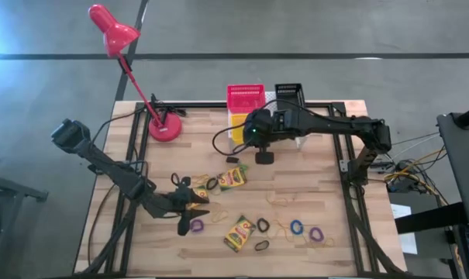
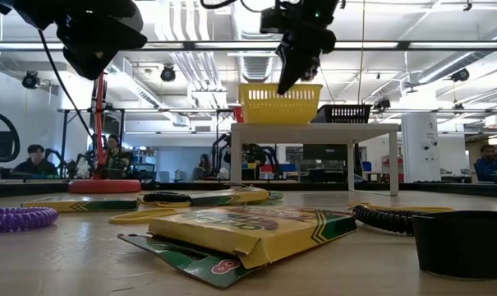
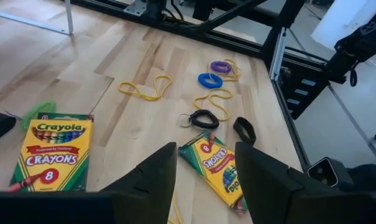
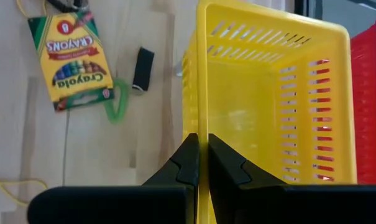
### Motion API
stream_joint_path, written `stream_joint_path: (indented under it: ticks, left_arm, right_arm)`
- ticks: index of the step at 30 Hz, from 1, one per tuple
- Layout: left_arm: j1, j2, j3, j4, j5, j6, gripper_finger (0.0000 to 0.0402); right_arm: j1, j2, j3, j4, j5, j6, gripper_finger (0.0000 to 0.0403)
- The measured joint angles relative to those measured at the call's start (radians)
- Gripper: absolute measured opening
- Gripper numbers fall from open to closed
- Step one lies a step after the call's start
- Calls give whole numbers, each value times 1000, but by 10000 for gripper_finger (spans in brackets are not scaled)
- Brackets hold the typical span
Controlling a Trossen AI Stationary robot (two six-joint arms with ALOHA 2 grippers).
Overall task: Pick & Place Office Desk Supplies
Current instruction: Put the yellow bin on the shelf
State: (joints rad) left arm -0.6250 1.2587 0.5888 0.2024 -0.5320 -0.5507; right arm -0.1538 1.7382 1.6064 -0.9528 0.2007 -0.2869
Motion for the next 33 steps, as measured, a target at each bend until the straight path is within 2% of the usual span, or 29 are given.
stream_joint_path:
  ticks: [10, 24, 33]
  left_arm:
    - [0, 0, 0, 2, 0, 0, 168]
    - [0, 0, 0, 7, 0, 0, 168]
    - [0, 0, 0, 7, 0, 0, 168]
  right_arm:
    - [-21, 0, -5, 31, 10, 15, 18]
    - [-47, 0, -6, 78, 12, 43, 125]
    - [-34, -2, -6, 88, 87, -18, 147]
